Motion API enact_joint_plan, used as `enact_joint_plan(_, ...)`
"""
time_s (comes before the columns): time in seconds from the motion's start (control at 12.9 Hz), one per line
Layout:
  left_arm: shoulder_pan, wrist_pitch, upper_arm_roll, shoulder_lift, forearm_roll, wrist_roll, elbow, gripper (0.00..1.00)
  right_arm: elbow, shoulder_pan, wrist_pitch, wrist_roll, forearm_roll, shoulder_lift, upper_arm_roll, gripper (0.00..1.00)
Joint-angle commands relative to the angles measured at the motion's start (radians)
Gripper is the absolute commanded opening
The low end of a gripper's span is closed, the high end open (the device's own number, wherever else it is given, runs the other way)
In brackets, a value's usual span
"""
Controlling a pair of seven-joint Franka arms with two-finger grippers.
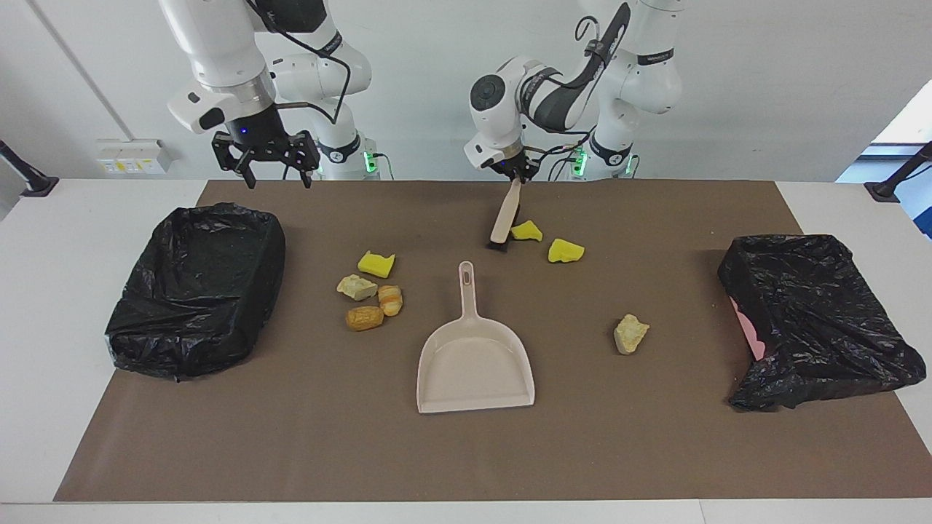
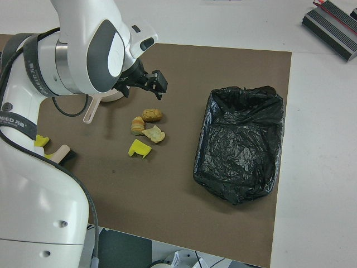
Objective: Sweep and dump trash in bin
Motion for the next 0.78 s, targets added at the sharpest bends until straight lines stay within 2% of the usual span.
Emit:
enact_joint_plan(0.0,0.133,0.005,-0.001,0.009,-0.008,0.044,-0.023,0.00,0.001,0.015,0.077,0.027,0.052,0.069,0.002,1.00)
enact_joint_plan(0.08,0.178,0.008,-0.001,0.018,-0.008,0.044,-0.022,0.00,0.005,0.039,0.101,0.031,0.077,0.091,0.005,1.00)
enact_joint_plan(0.31,0.299,0.027,0.002,0.049,0.009,0.103,-0.011,0.00,0.105,0.061,0.097,0.179,0.077,0.203,0.021,1.00)
enact_joint_plan(0.39,0.352,0.034,0.000,0.067,0.010,0.135,0.009,0.00,0.119,0.082,0.101,0.214,0.077,0.242,0.038,1.00)
enact_joint_plan(0.54,0.393,0.031,0.003,0.096,0.052,0.157,0.082,0.00,0.177,0.135,0.134,0.317,0.077,0.327,0.041,1.00)
enact_joint_plan(0.7,0.436,0.019,0.003,0.101,0.056,0.182,0.138,0.00,0.252,0.146,0.146,0.340,0.095,0.405,0.050,1.00)
